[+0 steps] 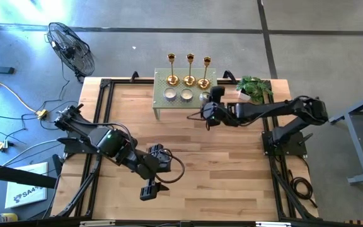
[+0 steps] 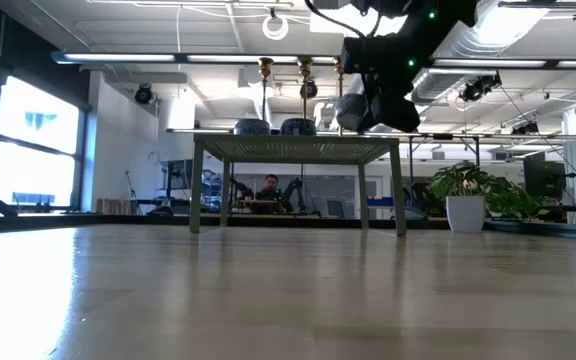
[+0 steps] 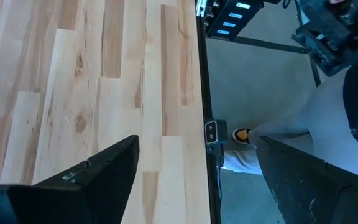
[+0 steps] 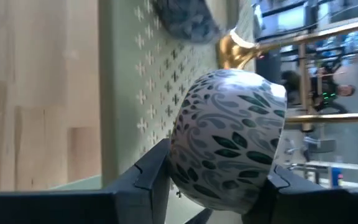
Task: Pick & Place candle stick holders
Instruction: Put the blue scented candle on the shelf
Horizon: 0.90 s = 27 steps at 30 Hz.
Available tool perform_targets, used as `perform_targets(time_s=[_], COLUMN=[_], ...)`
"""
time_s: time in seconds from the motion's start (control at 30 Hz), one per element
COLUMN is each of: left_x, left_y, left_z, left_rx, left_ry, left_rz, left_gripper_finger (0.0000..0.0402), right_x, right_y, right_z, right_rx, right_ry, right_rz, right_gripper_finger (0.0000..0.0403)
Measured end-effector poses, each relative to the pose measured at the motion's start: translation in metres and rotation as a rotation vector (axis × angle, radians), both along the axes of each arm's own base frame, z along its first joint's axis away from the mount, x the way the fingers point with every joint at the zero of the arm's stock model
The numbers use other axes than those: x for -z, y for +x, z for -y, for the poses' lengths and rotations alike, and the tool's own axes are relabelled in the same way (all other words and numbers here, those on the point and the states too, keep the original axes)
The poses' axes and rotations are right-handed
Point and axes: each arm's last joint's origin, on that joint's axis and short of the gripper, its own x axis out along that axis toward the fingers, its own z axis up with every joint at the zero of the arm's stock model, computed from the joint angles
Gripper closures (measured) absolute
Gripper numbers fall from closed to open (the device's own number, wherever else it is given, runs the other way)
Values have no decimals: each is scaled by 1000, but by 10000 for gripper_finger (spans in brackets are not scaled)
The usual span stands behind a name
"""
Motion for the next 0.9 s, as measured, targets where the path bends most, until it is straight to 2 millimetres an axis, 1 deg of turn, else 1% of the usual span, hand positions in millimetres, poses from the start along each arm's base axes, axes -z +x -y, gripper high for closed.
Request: perform_targets(time_s=[0.17,0.33,0.57,0.9], left_x=[0,0,0,0], left_y=[0,-1,-1,-1], left_z=[0,2,2,2], left_rx=[3,9,9,5], left_ry=[-2,1,1,4], left_rz=[-2,0,0,2], left_gripper_finger=[85,85,85,85], right_x=[3,6,6,5], right_y=[-4,-5,-5,-2], right_z=[15,24,27,26], right_rx=[4,13,-12,5], right_ry=[61,92,143,241], right_rz=[-27,-39,-23,93], right_gripper_finger=[273,272,272,272])
